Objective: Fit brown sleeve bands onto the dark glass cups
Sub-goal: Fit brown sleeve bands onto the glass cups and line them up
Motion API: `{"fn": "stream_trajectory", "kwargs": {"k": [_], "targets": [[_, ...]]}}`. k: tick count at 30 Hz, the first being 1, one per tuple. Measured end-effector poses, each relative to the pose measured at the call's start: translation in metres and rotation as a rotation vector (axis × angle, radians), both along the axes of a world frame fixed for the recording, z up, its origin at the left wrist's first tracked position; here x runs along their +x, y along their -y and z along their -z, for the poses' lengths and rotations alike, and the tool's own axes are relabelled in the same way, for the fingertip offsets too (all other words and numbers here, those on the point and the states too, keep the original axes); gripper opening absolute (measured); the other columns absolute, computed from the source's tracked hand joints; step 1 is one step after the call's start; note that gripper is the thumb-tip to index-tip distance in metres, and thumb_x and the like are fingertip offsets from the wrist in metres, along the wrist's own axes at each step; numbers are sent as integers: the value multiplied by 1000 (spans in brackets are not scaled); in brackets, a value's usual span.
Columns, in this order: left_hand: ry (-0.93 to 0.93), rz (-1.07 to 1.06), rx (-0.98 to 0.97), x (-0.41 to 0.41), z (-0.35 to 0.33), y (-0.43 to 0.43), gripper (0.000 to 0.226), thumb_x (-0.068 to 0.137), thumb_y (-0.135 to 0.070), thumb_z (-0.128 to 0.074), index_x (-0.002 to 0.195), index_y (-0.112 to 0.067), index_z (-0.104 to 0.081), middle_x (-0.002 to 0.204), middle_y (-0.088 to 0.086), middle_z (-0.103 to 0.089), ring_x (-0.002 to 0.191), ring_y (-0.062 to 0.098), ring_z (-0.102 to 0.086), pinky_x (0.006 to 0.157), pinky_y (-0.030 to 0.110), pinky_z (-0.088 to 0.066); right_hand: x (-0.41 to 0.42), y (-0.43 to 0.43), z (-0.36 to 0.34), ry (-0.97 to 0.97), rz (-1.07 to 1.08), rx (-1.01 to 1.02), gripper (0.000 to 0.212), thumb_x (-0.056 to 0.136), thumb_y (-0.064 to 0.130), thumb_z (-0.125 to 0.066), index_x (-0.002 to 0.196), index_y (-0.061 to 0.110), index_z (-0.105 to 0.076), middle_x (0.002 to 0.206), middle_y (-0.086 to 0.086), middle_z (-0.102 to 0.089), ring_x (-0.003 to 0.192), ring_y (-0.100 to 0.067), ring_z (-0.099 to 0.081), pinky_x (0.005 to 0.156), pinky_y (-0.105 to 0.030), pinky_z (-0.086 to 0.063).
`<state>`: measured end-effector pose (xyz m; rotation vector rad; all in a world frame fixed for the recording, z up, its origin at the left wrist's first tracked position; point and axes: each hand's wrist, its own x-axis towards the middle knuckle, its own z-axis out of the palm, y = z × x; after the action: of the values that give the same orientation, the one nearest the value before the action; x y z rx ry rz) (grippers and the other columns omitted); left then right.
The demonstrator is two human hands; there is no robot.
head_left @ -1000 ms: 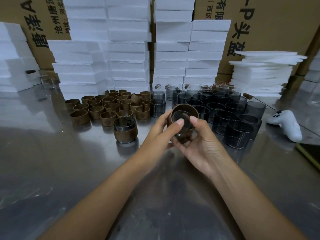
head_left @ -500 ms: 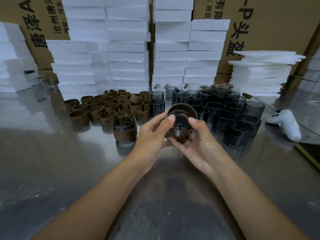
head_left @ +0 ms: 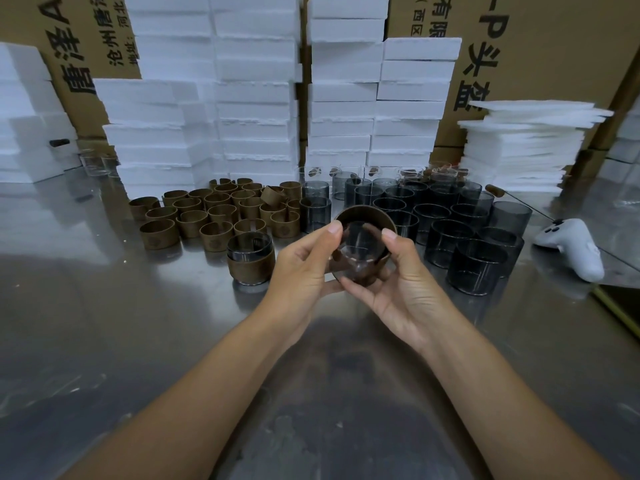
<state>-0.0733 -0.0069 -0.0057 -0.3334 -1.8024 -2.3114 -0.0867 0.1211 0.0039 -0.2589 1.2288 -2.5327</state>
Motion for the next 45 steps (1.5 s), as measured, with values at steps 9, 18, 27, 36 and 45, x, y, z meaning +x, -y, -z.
{"fn": "stream_trajectory", "kwargs": {"k": [9, 18, 27, 36, 45], "targets": [[23, -15, 86, -3, 0, 1, 24, 87, -37, -58, 100, -24, -74, 103, 2, -73, 97, 18, -70, 72, 30, -56, 1, 1, 0, 2, 2, -6, 25, 63, 39, -72, 71, 17, -79, 91, -10, -75, 87, -21, -73, 65, -29, -59], [87, 2, 171, -9, 1, 3, 37, 78, -32, -66, 108, -12, -69, 104, 8, -72, 101, 21, -68, 86, 32, -55, -3, 1, 4, -42, 58, 115, 42, 59, 60, -65, 74, 23, -79, 84, 4, -75, 78, -6, -71, 60, -20, -54], [133, 136, 167, -8, 1, 11, 47, 79, -34, -61, 114, -3, -64, 114, 13, -69, 104, 19, -66, 88, 23, -53, -5, 0, 5, -55, 83, 154, 39, 67, 59, -59, 71, 25, -78, 82, 7, -74, 70, -2, -68, 60, -19, -48], [144, 93, 127, -4, 1, 13, 87, 52, -45, -77, 121, 5, -57, 117, 20, -66, 108, 30, -63, 89, 28, -54, -4, 2, 3, 27, 88, 83, 36, 71, 48, -58, 87, 18, -67, 79, 2, -68, 71, -9, -58, 50, -18, -46], [114, 77, 189, -1, -2, 10, 122, 27, -49, -91, 127, 8, -50, 113, 23, -65, 92, 22, -67, 80, 26, -57, -4, 0, 0, 100, 71, -1, 25, 95, 34, -49, 88, 16, -65, 74, 2, -64, 68, -9, -53, 46, -18, -44]]}}
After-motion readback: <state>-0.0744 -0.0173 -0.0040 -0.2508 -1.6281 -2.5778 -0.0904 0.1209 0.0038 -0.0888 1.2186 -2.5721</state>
